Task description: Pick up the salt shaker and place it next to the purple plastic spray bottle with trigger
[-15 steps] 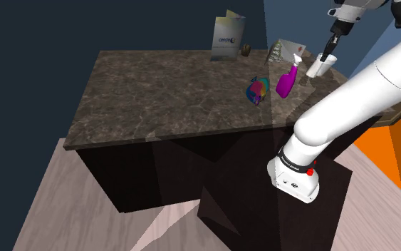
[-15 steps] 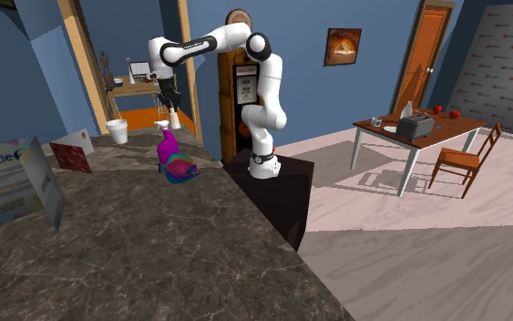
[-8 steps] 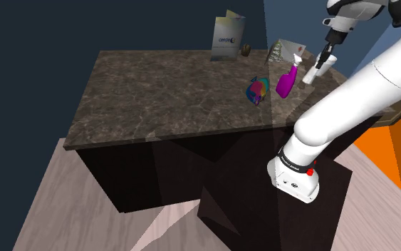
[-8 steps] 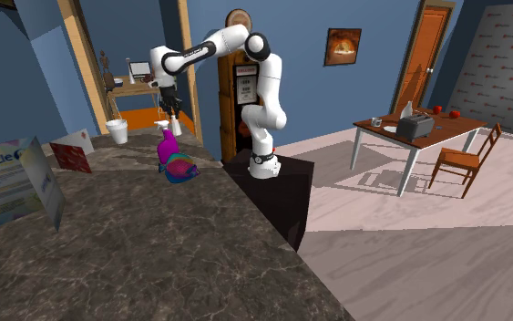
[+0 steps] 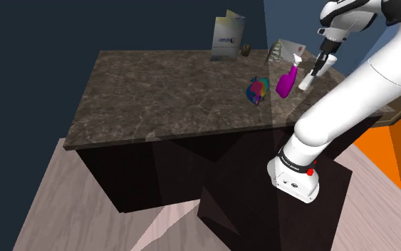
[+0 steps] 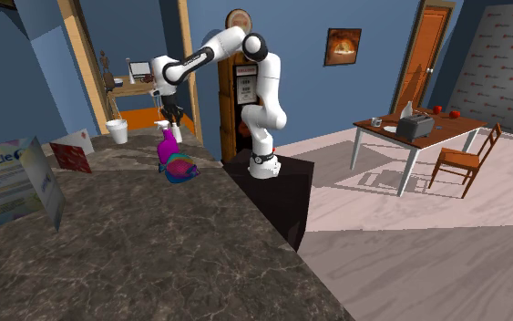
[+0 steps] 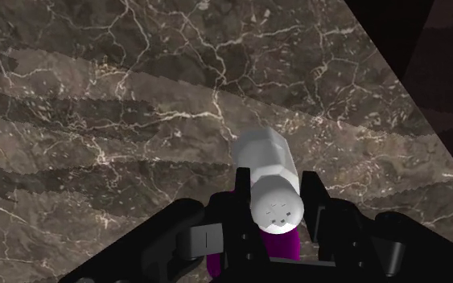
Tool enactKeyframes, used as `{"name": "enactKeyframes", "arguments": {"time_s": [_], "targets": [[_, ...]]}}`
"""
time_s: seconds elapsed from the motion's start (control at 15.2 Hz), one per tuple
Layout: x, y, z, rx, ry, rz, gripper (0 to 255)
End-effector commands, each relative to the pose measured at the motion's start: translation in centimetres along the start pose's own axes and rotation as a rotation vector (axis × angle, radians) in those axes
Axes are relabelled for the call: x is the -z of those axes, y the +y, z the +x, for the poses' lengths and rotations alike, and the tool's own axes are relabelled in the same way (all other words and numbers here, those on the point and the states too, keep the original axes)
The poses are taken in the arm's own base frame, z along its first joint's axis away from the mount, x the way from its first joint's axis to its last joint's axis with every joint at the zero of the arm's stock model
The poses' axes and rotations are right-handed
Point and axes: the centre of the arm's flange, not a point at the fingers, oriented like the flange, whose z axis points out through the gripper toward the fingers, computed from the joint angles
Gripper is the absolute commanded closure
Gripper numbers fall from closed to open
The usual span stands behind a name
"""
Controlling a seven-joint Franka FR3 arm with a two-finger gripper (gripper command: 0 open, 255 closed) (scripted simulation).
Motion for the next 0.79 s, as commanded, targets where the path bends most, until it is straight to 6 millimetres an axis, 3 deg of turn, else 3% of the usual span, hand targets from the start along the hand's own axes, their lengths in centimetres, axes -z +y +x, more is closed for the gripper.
{"name": "enactKeyframes", "arguments": {"time_s": [0.0,0.73], "targets": [[-1.0,0.1,-0.1,0.0,0.0,0.0,255],[-6.8,0.6,-0.2,0.0,0.0,0.0,255]]}}
